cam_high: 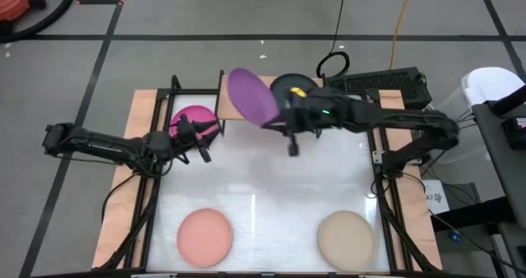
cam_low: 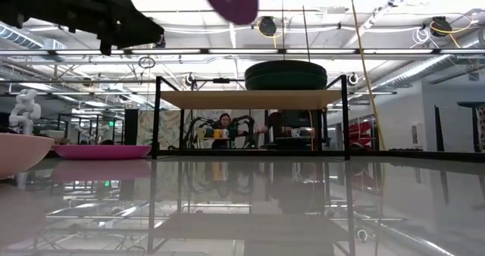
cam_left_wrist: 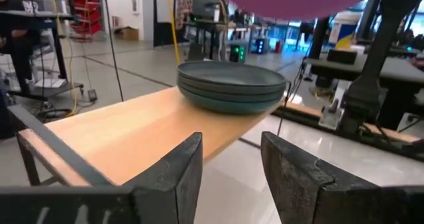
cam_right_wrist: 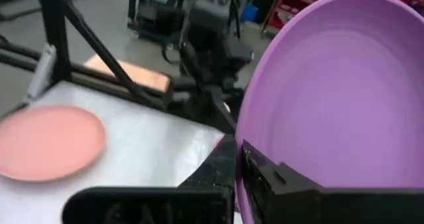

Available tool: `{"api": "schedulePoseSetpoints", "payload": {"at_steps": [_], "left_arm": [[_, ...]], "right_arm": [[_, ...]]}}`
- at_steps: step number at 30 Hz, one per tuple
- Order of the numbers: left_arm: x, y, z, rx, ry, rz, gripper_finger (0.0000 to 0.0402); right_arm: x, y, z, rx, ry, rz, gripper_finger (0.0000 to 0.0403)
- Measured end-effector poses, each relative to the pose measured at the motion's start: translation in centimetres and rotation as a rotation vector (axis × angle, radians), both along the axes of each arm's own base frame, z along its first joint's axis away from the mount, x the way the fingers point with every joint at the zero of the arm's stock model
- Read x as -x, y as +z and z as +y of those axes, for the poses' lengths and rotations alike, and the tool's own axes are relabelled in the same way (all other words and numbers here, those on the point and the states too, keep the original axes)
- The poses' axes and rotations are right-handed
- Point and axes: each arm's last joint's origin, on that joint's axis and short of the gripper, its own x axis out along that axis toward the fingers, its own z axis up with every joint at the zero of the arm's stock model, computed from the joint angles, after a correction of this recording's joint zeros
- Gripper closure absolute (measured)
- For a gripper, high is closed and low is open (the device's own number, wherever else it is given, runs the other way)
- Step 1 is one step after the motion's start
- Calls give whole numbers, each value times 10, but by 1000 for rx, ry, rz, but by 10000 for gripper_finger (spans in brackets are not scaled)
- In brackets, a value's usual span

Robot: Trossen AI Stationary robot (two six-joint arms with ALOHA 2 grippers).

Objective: Place and stack plates onto a shelf
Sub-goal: Put the purple plate on the shelf

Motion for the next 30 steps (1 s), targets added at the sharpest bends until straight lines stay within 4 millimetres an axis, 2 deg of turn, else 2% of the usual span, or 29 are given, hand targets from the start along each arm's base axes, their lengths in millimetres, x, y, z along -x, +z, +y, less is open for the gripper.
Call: {"api": "schedulePoseSetpoints", "payload": {"at_steps": [7,14,20,30], "left_arm": [[16,-2,1,3,0,-63,243],[21,-2,1,4,0,-79,243],[20,-2,1,4,-1,-77,243],[20,-3,1,4,-1,-73,243]], "right_arm": [[-49,-33,-52,9,-14,36,403],[-73,-83,-88,-21,-78,148,403],[-80,-111,-104,-52,-114,238,403],[-73,-121,-105,-97,-125,350,403]]}}
